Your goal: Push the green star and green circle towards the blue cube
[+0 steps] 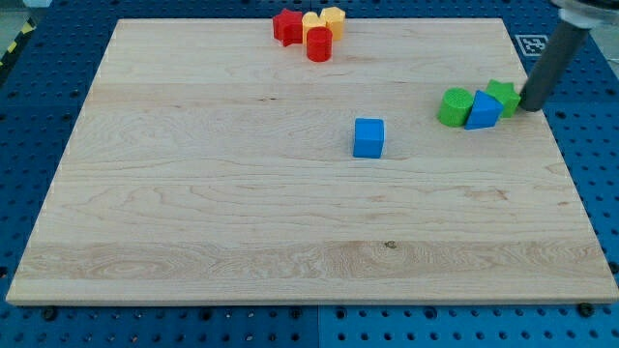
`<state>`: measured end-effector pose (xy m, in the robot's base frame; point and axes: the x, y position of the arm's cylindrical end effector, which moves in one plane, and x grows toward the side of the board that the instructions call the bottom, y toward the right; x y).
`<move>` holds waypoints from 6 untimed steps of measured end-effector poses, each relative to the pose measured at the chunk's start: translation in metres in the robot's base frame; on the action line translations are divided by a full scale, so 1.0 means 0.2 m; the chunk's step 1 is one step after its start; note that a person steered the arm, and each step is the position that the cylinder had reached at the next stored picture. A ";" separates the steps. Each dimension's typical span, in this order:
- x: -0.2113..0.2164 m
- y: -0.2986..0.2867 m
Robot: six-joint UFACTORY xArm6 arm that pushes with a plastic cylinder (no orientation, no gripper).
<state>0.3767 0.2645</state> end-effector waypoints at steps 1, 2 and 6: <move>0.00 -0.15; 0.01 -0.17; 0.00 -0.41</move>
